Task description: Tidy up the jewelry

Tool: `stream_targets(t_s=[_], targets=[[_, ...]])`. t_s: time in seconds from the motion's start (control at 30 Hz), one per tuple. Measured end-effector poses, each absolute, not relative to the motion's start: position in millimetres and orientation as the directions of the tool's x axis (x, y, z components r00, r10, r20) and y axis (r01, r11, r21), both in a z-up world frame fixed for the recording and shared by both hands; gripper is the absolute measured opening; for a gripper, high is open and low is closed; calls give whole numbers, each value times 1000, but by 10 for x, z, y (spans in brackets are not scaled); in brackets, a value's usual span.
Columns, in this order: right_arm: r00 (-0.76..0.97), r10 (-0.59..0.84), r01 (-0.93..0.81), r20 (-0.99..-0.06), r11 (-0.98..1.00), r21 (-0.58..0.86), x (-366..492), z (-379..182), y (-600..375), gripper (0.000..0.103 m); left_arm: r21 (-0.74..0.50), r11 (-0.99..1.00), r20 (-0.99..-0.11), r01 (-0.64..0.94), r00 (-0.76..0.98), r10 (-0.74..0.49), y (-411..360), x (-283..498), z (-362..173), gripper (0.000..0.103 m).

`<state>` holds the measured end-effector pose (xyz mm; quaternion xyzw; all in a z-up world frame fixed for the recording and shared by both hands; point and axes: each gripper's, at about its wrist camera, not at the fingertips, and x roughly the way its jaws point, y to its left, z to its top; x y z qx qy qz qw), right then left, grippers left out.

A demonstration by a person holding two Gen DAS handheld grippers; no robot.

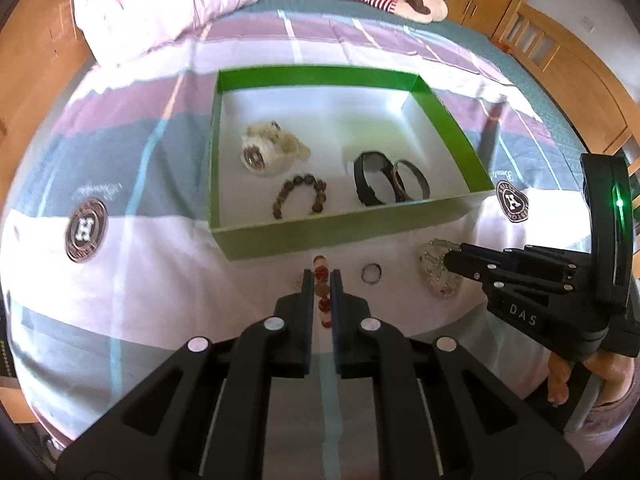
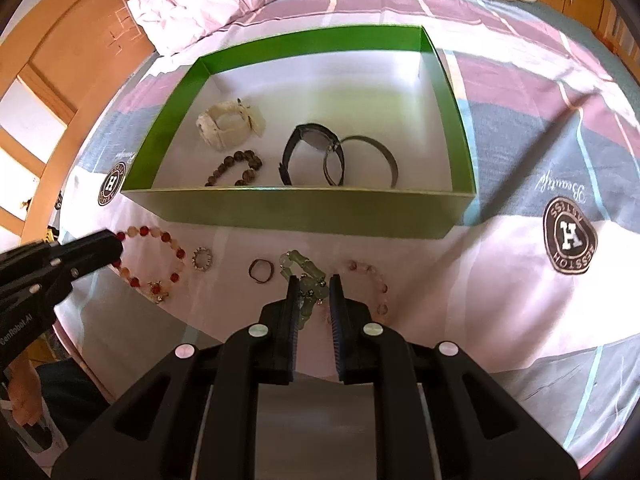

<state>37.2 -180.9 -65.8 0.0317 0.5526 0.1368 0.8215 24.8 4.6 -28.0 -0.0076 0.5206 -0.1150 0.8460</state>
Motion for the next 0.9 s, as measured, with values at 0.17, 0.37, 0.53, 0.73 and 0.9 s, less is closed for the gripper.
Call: stream_targets(t_s=[0.17,0.37,0.53,0.73,0.9], targets=[[408,238,-199,-881,965,169,340,-540,-1763,14,-94,979,-860,182,481,-172,88,228,-186,8],[466,258,-225,-846,960,168,302,-322,-1777,14,-81,979,-822,190,543,-173,148,196,-40,8],[435,244,-225,-866,961,158,325,-424,-1742,14,-64,977,-827,205,538,-167,104,201,-70,8],[438,237,-220,-867,964,152,318,-428,-1747,14,-53,976,-829,211,535,-161,69,181,-96,8],[431,233,-228,-872,963,144,311,-463,-1713,14,-52,976,-830,210,535,-160,65,178,-97,8]])
